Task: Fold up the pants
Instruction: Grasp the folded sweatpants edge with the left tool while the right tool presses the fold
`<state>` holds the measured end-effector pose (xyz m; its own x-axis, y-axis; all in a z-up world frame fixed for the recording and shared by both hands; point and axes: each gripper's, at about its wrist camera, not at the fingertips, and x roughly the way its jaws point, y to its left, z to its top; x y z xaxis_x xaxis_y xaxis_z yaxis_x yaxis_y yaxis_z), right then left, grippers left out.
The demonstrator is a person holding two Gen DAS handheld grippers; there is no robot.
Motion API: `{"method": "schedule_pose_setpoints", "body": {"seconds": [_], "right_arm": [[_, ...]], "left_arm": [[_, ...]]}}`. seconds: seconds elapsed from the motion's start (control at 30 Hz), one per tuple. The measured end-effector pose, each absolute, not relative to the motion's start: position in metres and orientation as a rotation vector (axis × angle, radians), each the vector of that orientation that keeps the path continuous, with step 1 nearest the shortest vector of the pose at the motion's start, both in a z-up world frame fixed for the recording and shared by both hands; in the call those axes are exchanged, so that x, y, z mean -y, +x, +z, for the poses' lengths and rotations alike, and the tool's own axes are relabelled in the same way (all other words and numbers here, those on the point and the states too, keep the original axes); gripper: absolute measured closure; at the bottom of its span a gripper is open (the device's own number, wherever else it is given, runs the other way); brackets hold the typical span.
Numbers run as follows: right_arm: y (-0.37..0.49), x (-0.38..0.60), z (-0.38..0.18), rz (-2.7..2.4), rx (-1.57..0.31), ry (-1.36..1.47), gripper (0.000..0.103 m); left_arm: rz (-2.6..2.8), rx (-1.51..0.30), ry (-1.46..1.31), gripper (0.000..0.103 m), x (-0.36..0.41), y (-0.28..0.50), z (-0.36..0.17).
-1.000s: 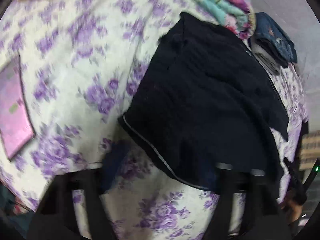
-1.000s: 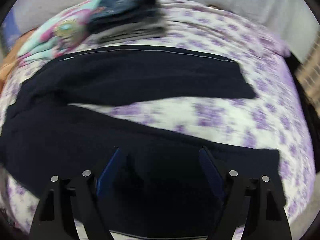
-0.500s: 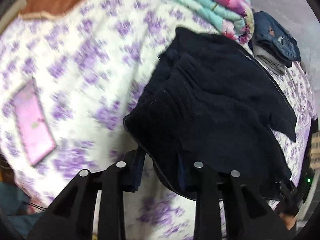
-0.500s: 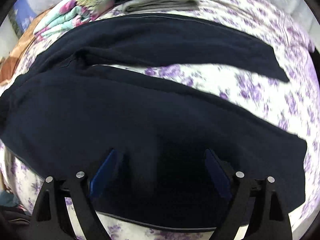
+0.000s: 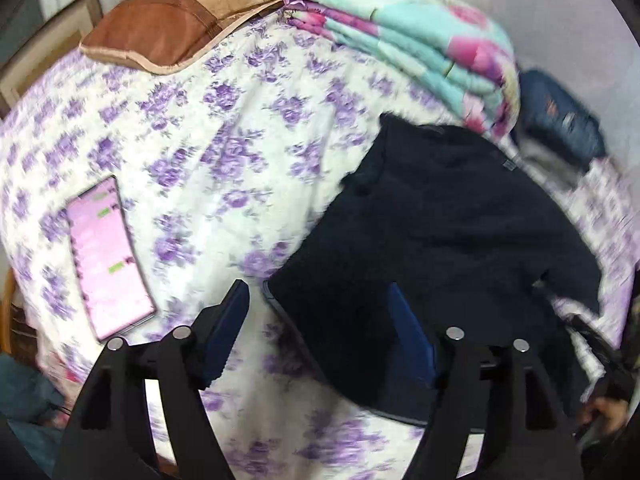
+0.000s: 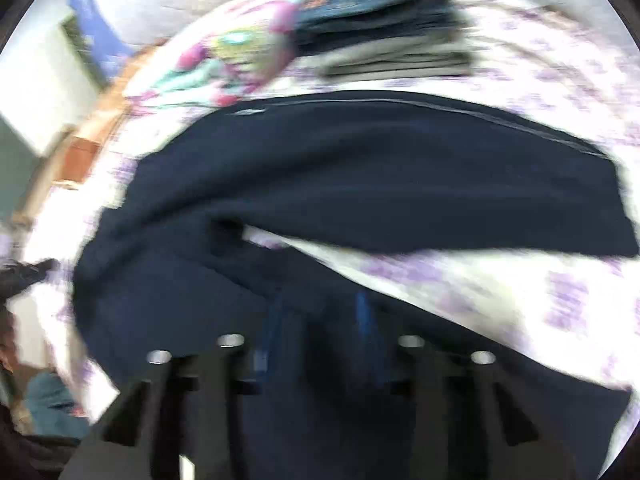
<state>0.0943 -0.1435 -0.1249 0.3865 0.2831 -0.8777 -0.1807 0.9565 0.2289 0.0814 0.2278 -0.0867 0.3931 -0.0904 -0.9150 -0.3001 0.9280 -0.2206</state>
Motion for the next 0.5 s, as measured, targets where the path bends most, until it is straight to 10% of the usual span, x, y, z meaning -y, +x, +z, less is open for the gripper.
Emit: {"method": "schedule_pose_setpoints", "body": {"seconds": [0.2, 0.3, 0.5], "right_arm": [[0.138, 0.082, -0.174, 0.378, -1.218, -0.041, 0.065], [0.151, 0.094, -0.175, 0.203, -1.11, -0.199, 0.025], [0.132, 0.138, -0.158, 0.27, -1.166, 0.055, 0.028]], "left_arm": [[0.054, -1.16, -0.445, 0.033, -0.197, 0.092, -0.098], [0.055, -1.2, -0.37, 0.033, -0.17, 0.104, -0.111], [0.032, -1.199, -0.264, 0.024, -0.144, 0.124, -0.115]]}}
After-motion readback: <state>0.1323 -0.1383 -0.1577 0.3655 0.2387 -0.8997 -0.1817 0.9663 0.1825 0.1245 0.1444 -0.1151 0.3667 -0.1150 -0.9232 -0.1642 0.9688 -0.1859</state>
